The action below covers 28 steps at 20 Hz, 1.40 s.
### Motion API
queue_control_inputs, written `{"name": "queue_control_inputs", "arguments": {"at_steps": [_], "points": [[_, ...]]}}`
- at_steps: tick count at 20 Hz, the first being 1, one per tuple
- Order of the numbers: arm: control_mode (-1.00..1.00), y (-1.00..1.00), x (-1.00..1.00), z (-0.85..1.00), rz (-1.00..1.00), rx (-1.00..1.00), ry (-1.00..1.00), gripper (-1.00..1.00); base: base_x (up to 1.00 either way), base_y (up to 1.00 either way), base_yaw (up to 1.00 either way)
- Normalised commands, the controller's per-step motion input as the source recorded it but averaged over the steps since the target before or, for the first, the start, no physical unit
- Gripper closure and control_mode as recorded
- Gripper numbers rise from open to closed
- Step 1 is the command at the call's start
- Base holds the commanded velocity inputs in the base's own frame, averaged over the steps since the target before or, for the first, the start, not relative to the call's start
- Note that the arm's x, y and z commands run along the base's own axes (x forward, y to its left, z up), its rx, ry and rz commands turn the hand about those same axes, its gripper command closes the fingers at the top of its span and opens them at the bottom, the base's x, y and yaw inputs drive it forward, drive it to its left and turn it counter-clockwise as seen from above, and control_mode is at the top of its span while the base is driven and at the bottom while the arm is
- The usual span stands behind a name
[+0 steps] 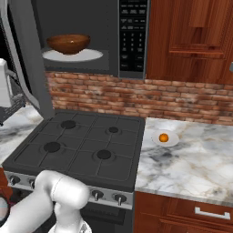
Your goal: Remove the tangerine from the bowl and place it on the small plate. Then place the bowl with only the shrimp in the microwave, close the door, and press the start button to microwave the shrimp.
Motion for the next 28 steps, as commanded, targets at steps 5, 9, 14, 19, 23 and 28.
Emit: {"name": "queue_control_inputs", "arguments": {"at_steps": [5,9,14,19,23,28], "points": [[-1.0,-0.66,0.14,0.01,0.46,0.17,-0.23,-1.0,0.0,0.0,0.0],[-1.0,-0.54,0.31,0.0,0.57,0.11,-0.09,-1.0,0.0,0.0,0.0],[-1.0,-0.28,0.51,0.0,0.56,0.03,0.0,-1.0,0.0,0.0,0.0],[-1.0,-0.05,0.54,0.0,0.48,0.0,0.0,-1.0,0.0,0.0,0.0],[-1.0,0.0,0.58,0.0,0.4,0.0,0.0,-1.0,0.0,0.0,0.0],[-1.0,0.0,0.57,0.11,0.36,0.0,0.0,-1.0,0.0,0.0,0.0]]}}
